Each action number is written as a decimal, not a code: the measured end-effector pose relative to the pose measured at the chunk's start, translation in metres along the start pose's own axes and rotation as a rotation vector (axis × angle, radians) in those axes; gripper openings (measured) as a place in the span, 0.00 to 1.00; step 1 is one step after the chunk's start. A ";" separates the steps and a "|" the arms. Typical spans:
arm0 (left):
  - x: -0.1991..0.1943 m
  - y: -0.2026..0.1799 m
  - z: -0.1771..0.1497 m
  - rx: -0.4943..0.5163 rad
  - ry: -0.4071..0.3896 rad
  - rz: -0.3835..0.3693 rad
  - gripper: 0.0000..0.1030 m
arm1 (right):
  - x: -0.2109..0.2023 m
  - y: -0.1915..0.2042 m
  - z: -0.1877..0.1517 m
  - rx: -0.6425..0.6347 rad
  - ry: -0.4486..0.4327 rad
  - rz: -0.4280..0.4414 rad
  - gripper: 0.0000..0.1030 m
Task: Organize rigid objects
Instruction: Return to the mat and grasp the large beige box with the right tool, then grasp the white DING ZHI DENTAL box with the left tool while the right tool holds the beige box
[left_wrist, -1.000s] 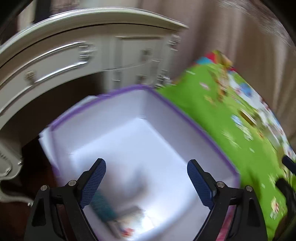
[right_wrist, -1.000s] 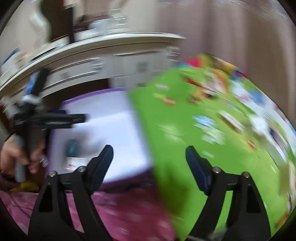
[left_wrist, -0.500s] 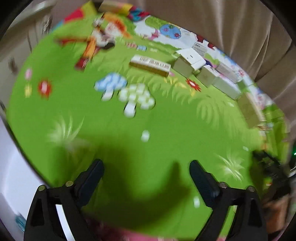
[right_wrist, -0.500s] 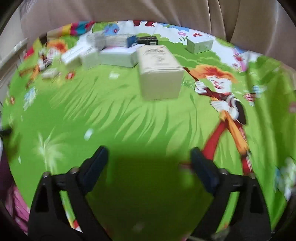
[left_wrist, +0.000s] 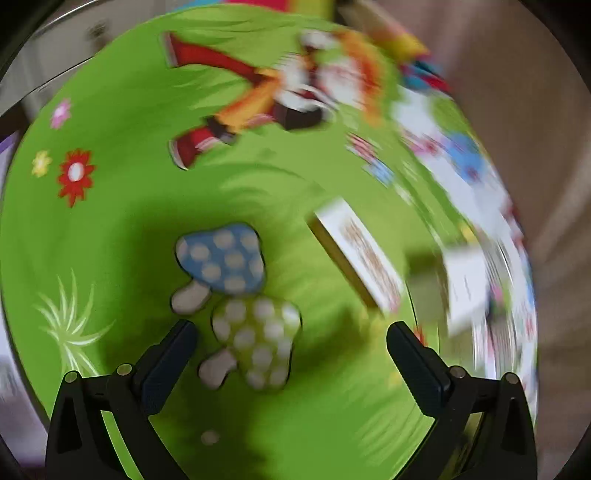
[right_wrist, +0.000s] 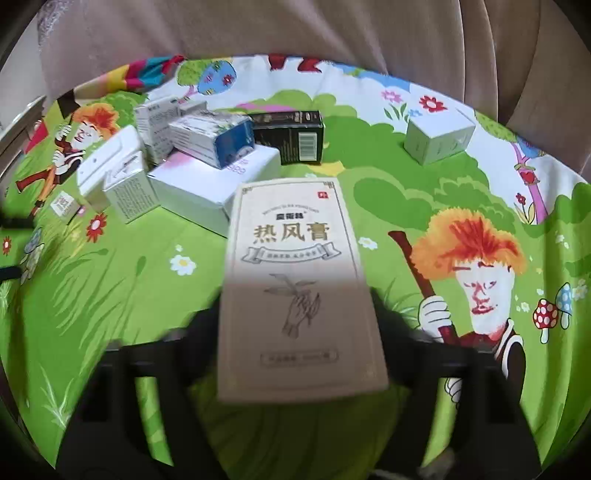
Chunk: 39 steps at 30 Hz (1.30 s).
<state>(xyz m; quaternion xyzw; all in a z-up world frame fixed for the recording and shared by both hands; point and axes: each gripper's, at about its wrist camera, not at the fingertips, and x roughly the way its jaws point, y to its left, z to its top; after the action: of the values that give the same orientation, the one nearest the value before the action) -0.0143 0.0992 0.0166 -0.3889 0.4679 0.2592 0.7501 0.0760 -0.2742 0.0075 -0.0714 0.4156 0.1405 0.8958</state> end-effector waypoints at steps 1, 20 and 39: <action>0.004 -0.004 0.006 -0.049 -0.002 0.011 1.00 | -0.001 0.000 -0.001 -0.001 -0.003 0.000 0.57; 0.048 -0.095 0.005 0.216 -0.168 0.291 0.97 | 0.001 -0.002 0.000 0.007 0.003 0.036 0.63; 0.015 -0.059 -0.037 0.873 -0.078 -0.220 0.58 | 0.004 0.000 0.001 -0.009 0.021 0.033 0.82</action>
<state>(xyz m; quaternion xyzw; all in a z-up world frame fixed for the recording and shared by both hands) 0.0176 0.0356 0.0136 -0.0736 0.4604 -0.0292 0.8842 0.0793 -0.2736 0.0058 -0.0699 0.4257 0.1564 0.8885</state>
